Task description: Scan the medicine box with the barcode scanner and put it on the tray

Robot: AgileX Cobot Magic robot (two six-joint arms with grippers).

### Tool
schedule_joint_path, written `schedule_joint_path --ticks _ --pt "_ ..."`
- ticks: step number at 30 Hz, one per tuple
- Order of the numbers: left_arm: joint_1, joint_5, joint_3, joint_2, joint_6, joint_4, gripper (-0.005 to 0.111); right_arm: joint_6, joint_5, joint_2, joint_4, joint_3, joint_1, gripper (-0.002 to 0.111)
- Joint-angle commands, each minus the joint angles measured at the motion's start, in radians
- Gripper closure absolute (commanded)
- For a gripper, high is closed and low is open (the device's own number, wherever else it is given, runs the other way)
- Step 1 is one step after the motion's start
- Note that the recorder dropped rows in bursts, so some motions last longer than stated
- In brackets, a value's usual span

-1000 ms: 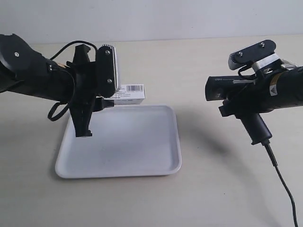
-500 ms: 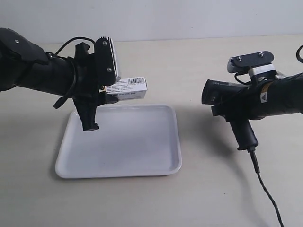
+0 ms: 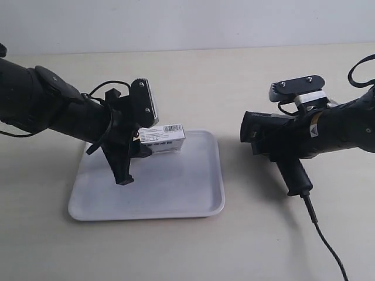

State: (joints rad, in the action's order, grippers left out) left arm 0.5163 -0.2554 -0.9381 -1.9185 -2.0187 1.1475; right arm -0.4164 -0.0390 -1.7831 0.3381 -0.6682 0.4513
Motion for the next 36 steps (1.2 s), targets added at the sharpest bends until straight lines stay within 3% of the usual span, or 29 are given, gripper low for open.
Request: schedule_joint_path --ticks 1,2,5,7,10,13,15,18,20,22,26,28,33,36 --pt "0.004 -0.002 -0.007 -0.031 0.011 0.026 0.062 0.005 -0.007 -0.013 0.003 0.002 0.015 0.108" --pt "0.004 -0.007 -0.007 -0.038 0.018 0.046 0.045 0.005 -0.017 -0.037 0.001 0.002 0.015 0.108" --pt "0.004 -0.007 -0.001 -0.044 0.018 0.039 0.019 -0.013 -0.038 -0.095 0.001 0.002 0.015 0.103" --pt "0.004 -0.012 0.003 -0.026 0.020 0.038 0.002 -0.013 -0.038 -0.100 0.001 0.002 0.015 0.088" --pt "0.004 -0.031 0.003 0.042 0.020 0.032 0.001 -0.013 -0.047 -0.100 0.001 0.002 0.015 0.064" --pt "0.004 -0.041 0.003 0.198 0.061 0.030 0.001 -0.058 -0.046 -0.081 0.001 0.002 0.015 0.034" --pt "0.004 -0.062 0.003 0.302 0.097 -0.009 0.002 -0.055 -0.008 -0.016 0.001 0.002 0.015 0.021" --pt "0.004 -0.064 0.003 0.411 0.199 -0.034 0.004 -0.055 0.062 0.105 0.013 0.002 0.015 0.016" --pt "0.004 -0.064 0.003 0.493 0.272 -0.055 0.013 -0.055 0.106 0.195 0.013 0.002 0.015 0.016" --pt "0.004 -0.066 0.003 0.570 0.367 -0.075 0.034 -0.055 0.154 0.297 0.013 0.002 0.015 0.016" --pt "-0.011 -0.082 0.028 0.727 0.605 -0.112 0.101 -0.055 0.239 0.547 0.013 0.004 0.015 0.026" --pt "-0.017 -0.080 0.075 0.801 0.668 -0.123 0.103 -0.055 0.244 0.663 0.013 0.025 0.015 0.044" --pt "-0.031 -0.015 0.294 1.015 0.804 -0.110 0.102 -0.055 0.100 0.961 0.008 0.204 0.015 0.104" --pt "-0.031 0.029 0.426 1.126 0.832 -0.081 0.102 -0.055 0.055 1.114 0.008 0.318 0.015 0.107"
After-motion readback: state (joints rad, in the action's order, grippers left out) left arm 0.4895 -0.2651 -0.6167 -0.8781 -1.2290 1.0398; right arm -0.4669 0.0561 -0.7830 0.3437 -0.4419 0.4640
